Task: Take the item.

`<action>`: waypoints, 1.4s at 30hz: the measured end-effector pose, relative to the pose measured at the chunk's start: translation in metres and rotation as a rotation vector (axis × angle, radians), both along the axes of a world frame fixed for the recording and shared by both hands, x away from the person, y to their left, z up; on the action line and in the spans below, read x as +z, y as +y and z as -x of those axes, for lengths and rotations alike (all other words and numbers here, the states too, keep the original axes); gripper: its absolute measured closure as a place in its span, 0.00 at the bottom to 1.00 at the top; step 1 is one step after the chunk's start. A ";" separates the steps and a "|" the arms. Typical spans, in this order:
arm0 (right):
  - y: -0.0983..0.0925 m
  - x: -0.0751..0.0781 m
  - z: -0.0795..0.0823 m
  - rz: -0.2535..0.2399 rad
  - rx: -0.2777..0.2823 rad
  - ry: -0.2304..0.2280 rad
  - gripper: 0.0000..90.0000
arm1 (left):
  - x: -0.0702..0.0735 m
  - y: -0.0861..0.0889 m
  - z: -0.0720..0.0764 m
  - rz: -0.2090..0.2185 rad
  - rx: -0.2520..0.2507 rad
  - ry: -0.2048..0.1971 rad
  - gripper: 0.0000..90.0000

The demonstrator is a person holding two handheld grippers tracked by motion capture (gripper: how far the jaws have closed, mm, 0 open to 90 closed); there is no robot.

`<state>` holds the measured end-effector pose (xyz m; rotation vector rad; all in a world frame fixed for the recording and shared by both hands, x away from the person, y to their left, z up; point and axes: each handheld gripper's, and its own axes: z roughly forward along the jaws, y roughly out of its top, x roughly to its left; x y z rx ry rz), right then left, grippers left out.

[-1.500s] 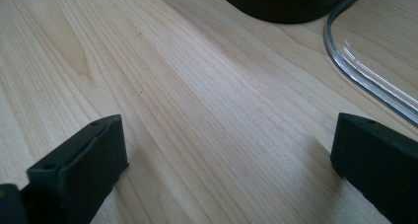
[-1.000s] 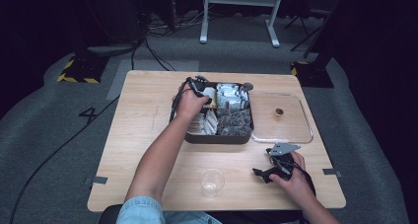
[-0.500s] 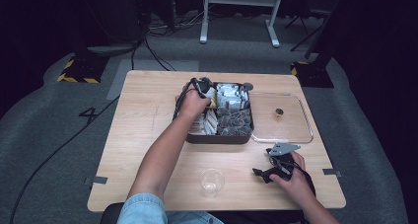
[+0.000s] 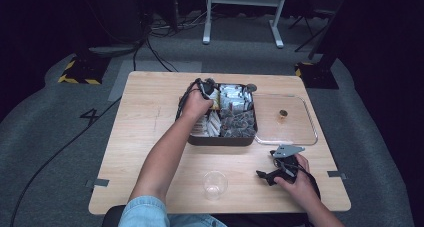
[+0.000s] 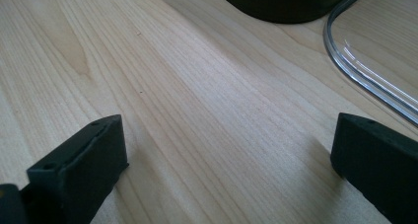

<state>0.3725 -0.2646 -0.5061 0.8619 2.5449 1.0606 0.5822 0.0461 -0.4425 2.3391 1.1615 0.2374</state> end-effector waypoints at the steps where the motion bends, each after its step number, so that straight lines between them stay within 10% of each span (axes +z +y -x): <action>1: 0.000 0.000 0.000 -0.001 -0.001 0.001 0.01 | 0.001 0.000 0.000 0.002 0.000 0.001 1.00; 12: 0.000 0.000 0.000 0.000 0.000 0.000 0.01 | 0.019 0.004 0.004 0.016 0.001 -0.054 1.00; 25: -0.001 0.000 0.001 -0.001 0.007 0.001 0.01 | 0.052 0.028 0.022 0.132 0.009 -0.130 1.00; 42: 0.000 0.000 0.000 -0.001 0.012 0.001 0.01 | 0.108 0.049 0.098 0.258 -0.121 -0.238 1.00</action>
